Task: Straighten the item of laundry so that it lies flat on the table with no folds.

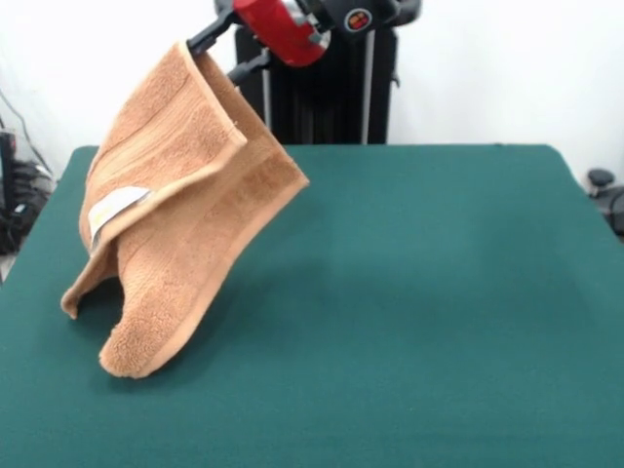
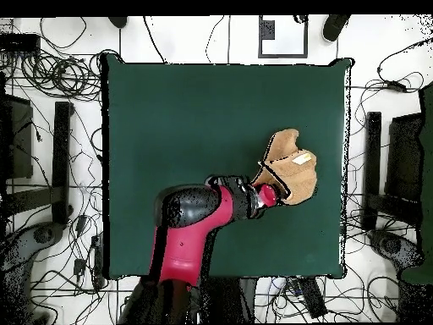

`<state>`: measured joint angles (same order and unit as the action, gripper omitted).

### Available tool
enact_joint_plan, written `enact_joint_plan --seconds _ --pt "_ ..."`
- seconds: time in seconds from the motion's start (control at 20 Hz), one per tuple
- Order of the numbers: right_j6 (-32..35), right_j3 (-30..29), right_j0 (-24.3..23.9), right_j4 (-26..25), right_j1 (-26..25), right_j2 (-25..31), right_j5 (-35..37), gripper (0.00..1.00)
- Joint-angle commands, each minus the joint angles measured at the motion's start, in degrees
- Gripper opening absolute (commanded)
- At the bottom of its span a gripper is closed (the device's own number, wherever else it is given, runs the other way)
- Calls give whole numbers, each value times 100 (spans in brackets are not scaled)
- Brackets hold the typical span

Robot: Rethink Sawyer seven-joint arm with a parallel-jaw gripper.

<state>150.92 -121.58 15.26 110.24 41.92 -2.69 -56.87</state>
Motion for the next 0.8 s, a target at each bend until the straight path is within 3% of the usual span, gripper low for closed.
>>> enact_joint_plan --seconds 0.05,0.35,0.45,0.65,0.8 --pt "-286 -583 -56 -480 -132 457 928 100" --pt "-14 -1032 25 -827 97 232 1271 100" --pt "241 -1357 46 -1303 237 -45 1564 100" --pt "405 -2067 -291 -2717 792 -732 2208 100" --pt "-386 -2522 -610 -3199 1618 -1262 2789 100"
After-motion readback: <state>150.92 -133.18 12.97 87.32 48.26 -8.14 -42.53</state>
